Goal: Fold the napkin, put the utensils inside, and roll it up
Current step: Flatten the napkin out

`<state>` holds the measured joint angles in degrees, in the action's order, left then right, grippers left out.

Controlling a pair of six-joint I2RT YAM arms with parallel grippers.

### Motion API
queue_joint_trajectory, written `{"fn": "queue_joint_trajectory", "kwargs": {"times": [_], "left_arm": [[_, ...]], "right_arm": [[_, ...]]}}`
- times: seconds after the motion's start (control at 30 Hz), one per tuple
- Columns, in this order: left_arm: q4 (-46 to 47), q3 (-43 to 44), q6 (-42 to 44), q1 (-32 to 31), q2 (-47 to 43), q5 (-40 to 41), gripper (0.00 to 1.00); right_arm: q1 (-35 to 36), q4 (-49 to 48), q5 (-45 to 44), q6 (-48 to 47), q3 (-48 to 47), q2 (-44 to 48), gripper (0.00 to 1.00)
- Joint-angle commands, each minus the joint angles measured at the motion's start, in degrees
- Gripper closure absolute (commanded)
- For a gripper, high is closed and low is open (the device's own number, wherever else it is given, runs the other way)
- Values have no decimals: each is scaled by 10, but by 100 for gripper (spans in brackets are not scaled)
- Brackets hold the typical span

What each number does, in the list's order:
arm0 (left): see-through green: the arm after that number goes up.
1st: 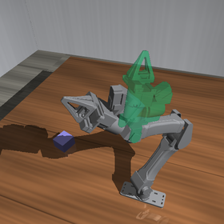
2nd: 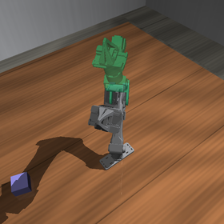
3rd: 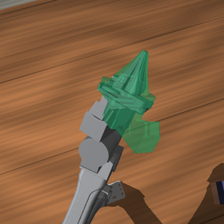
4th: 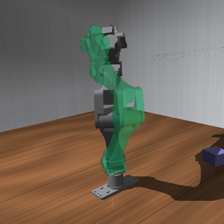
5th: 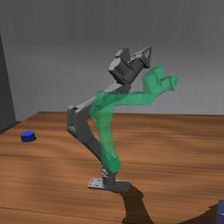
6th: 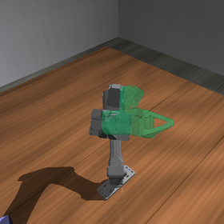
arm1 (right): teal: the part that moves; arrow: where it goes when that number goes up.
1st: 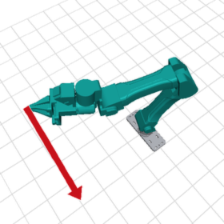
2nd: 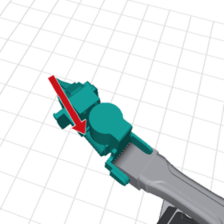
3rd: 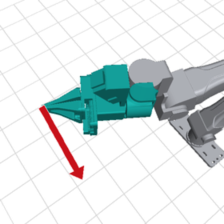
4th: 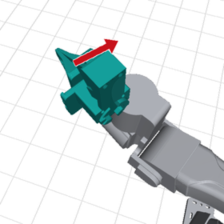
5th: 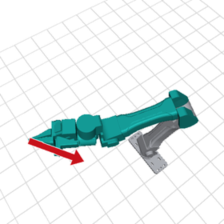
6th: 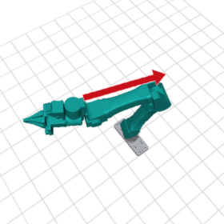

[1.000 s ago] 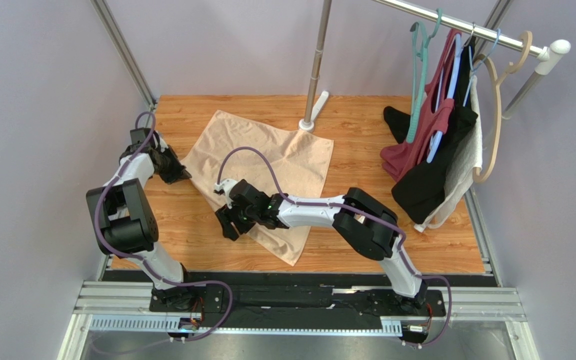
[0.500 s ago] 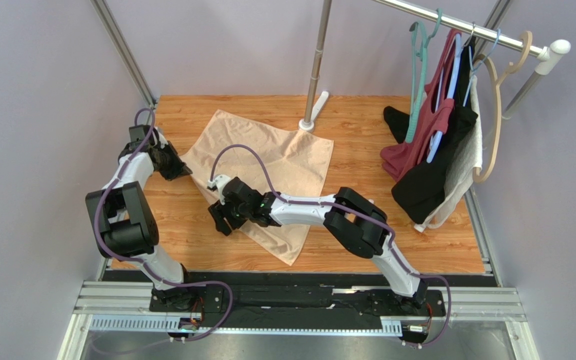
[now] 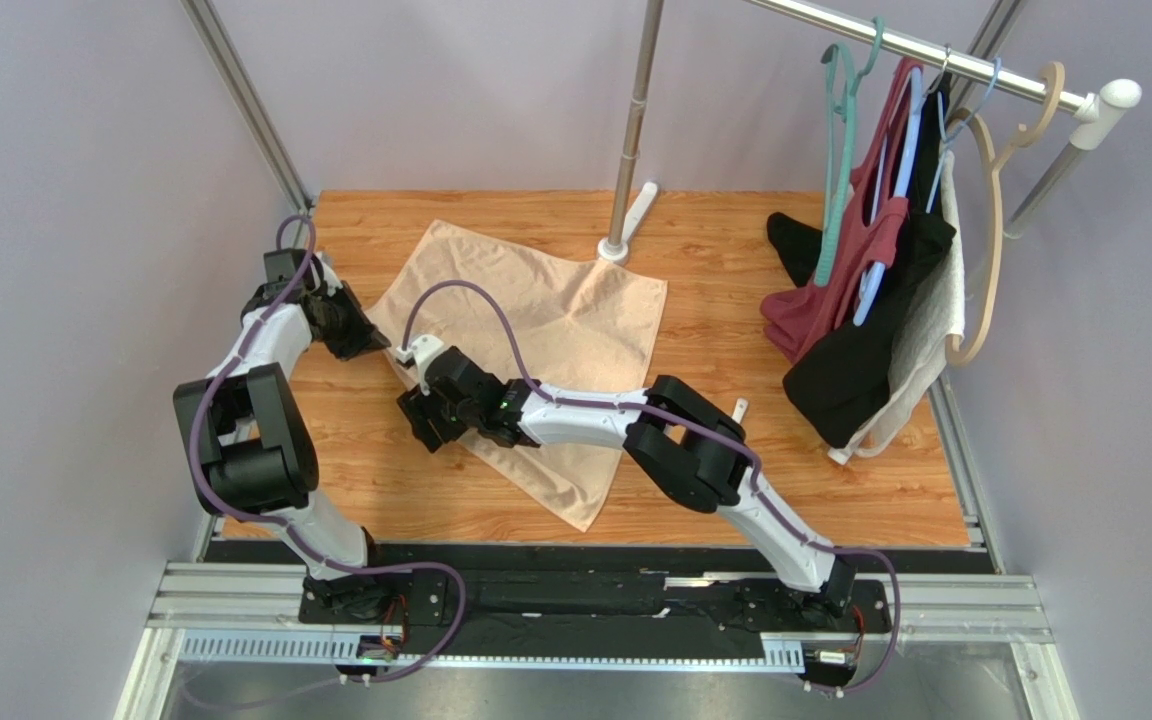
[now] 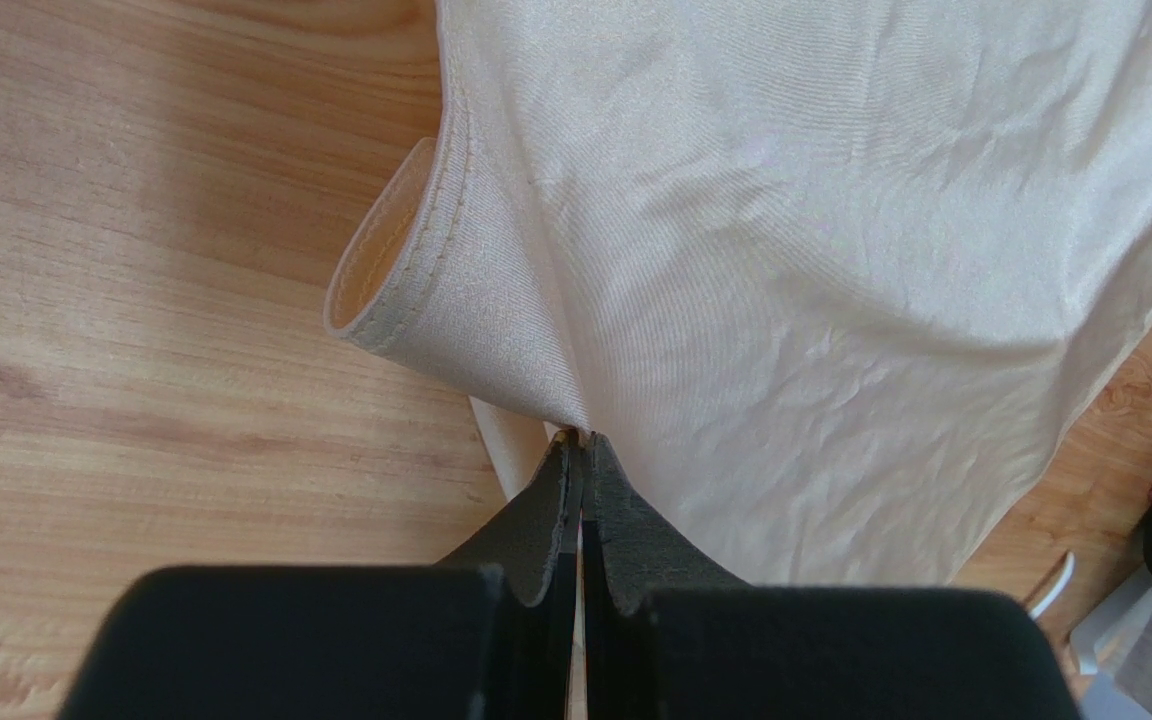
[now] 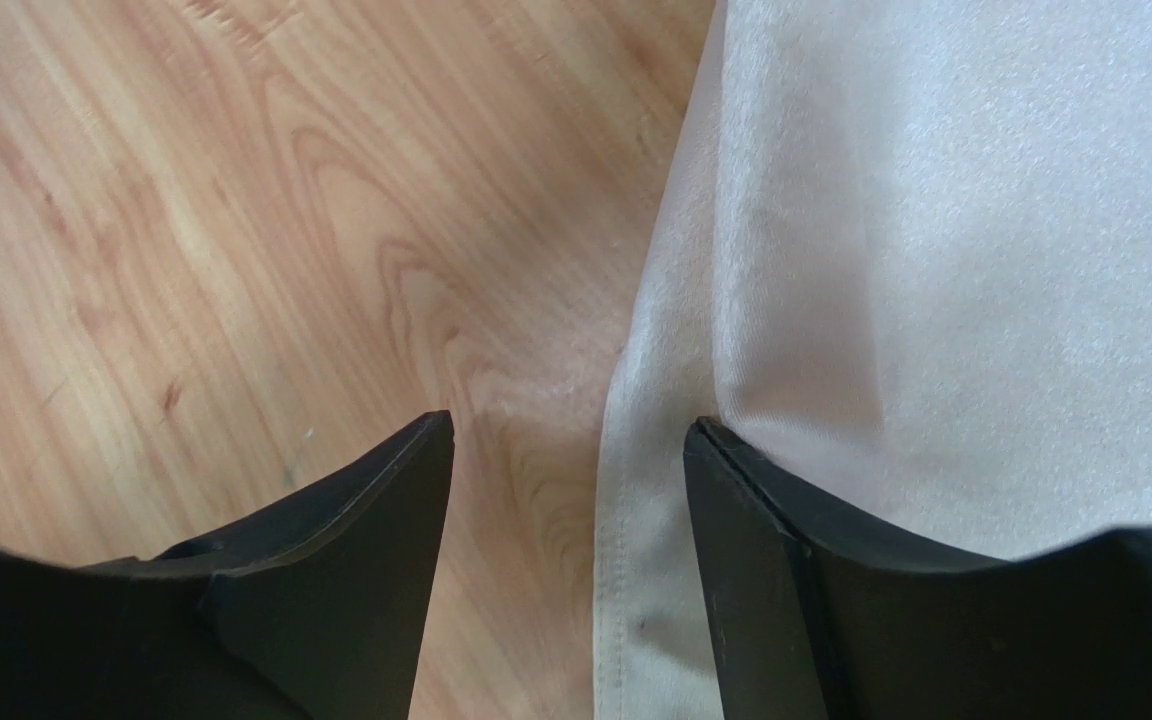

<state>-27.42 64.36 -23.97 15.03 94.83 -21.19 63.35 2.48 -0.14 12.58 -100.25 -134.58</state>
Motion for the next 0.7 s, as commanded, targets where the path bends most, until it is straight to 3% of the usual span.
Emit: {"fn": "queue_joint_trajectory", "kwargs": {"times": [0.0,0.2,0.37,0.4,0.43,0.53,0.63,0.67], "left_arm": [[4,24,0,-3,-24,-17,100],[4,25,-2,-3,-26,-23,100],[4,26,-2,-3,-28,-26,100],[3,27,-2,-2,-28,-26,100],[3,27,-2,-3,-29,-26,100],[0,31,1,-2,-32,-25,99],[-8,39,9,-2,-41,-16,68],[-11,40,15,-3,-49,-13,63]], "right_arm": [[1,20,-49,-12,-64,-37,39],[2,70,-81,-5,-70,-48,56],[3,96,-83,10,-58,-50,82],[2,96,-78,11,-54,-49,95],[2,97,-64,12,-53,-49,100],[2,98,-16,14,-50,-43,100],[2,93,63,24,-39,-29,100],[2,89,83,28,-33,-16,100]]}}
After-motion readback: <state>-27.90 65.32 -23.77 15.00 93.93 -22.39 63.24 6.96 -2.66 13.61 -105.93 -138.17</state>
